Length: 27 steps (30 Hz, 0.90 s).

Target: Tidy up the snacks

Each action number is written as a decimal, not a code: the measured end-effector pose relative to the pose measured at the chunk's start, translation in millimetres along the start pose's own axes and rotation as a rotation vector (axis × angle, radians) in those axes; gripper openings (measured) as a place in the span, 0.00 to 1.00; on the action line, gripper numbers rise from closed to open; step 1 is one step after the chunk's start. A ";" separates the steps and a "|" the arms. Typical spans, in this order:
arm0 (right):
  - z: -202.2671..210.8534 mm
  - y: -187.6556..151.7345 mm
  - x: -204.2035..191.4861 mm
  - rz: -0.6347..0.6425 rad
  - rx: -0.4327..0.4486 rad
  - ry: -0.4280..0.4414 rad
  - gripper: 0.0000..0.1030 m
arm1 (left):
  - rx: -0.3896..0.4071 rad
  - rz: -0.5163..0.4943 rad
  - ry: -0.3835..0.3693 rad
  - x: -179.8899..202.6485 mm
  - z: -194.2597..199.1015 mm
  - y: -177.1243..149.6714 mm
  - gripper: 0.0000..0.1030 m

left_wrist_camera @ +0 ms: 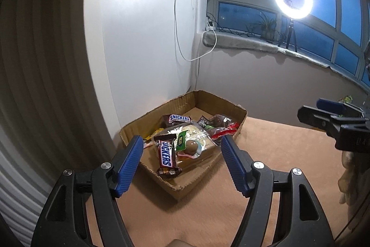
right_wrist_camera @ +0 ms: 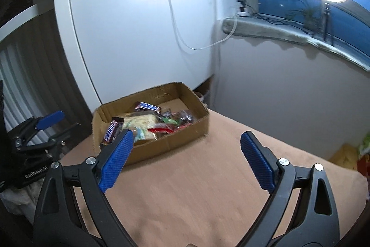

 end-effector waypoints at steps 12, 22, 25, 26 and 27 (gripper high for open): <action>21.4 -10.9 9.2 -0.008 0.033 -0.070 0.93 | 0.030 -0.015 0.018 10.5 18.3 -0.4 0.68; 24.2 -15.9 9.7 -0.024 0.036 -0.061 0.93 | 0.035 -0.014 0.040 9.0 22.9 -1.6 0.68; 26.0 -16.3 10.4 -0.032 0.039 -0.058 0.93 | 0.038 -0.016 0.039 9.7 24.0 -1.6 0.68; 26.5 -16.3 10.4 -0.031 0.041 -0.059 0.93 | 0.038 -0.017 0.040 10.0 24.2 -1.4 0.68; 26.7 -16.4 10.8 -0.029 0.041 -0.059 0.93 | 0.038 -0.018 0.040 10.4 24.0 -1.3 0.68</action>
Point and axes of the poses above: each gripper's, at about its wrist camera, not at the fingertips, and z roughly against the way its jaws point, x to its right, y to its top, the point moved 10 cm from there along -z, roughly the way its jaws point, and after that the axes turned 10 degrees about -x, right-handed, at the moved point
